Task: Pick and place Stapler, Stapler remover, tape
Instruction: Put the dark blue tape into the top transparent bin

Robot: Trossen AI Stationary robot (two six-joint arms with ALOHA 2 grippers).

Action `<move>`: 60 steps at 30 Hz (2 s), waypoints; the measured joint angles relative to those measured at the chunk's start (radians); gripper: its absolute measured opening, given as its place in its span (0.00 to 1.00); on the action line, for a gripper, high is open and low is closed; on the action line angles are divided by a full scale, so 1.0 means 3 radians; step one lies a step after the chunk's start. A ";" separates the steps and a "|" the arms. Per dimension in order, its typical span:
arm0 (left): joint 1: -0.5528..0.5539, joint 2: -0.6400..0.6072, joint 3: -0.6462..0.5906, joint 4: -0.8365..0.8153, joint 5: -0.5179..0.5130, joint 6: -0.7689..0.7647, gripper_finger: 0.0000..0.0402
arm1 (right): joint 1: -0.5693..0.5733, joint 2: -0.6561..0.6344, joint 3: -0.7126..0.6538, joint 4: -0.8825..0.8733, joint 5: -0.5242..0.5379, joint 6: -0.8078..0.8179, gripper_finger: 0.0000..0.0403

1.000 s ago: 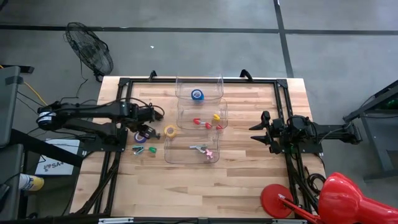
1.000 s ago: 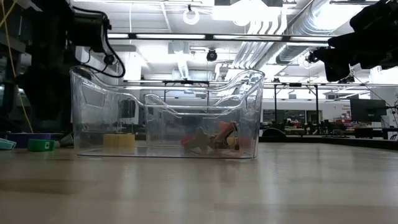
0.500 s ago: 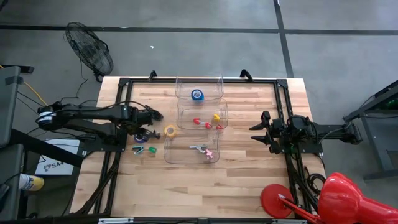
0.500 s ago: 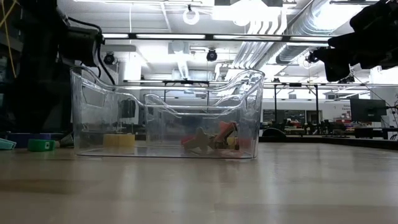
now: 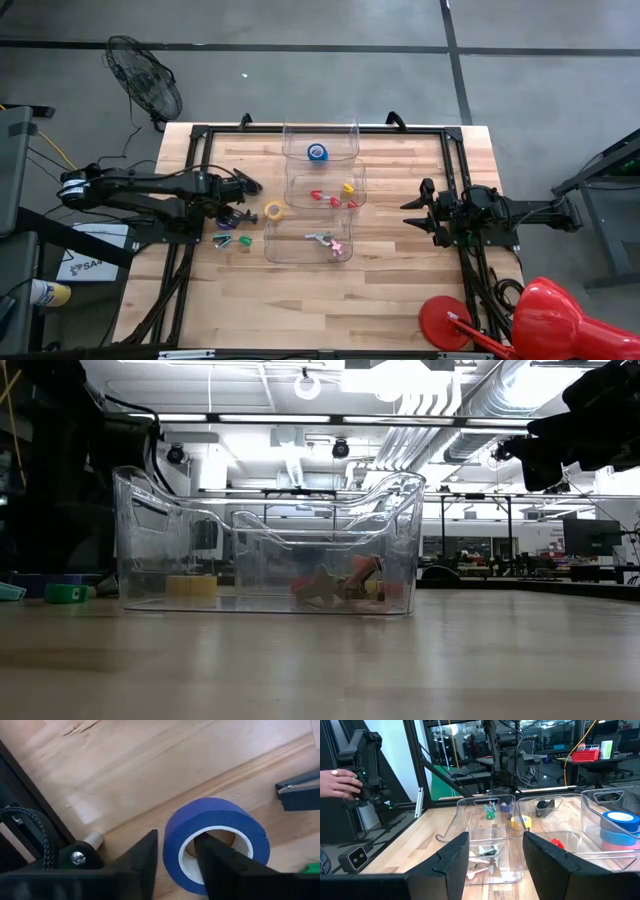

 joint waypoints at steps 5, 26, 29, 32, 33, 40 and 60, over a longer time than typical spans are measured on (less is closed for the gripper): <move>0.0000 -0.0001 -0.0005 0.0082 0.0066 0.0027 0.09 | 0.0000 0.0000 0.0000 0.0000 -0.0001 0.0000 0.44; 0.0440 0.0580 0.1882 -0.0251 -0.0803 0.1173 0.07 | 0.0000 0.0000 0.0000 -0.0005 0.0001 0.0000 0.44; 0.0595 0.0933 0.2242 -0.0222 -0.0809 0.1523 0.07 | 0.0000 0.0000 0.0000 -0.0006 0.0001 0.0000 0.44; 0.0722 0.1287 0.2641 -0.0211 -0.0811 0.1853 0.07 | 0.0000 0.0000 0.0000 -0.0006 0.0001 0.0000 0.44; 0.0753 0.1398 0.2780 -0.0216 -0.0816 0.1950 0.07 | 0.0000 0.0000 0.0000 -0.0006 0.0001 0.0000 0.44; 0.0888 0.2168 0.3772 -0.0211 -0.0865 0.2425 0.07 | 0.0000 0.0000 0.0001 -0.0008 0.0001 0.0000 0.44; 0.0973 0.3608 0.5135 -0.0375 -0.0815 0.2594 0.07 | 0.0000 0.0000 0.0000 -0.0009 0.0000 0.0000 0.44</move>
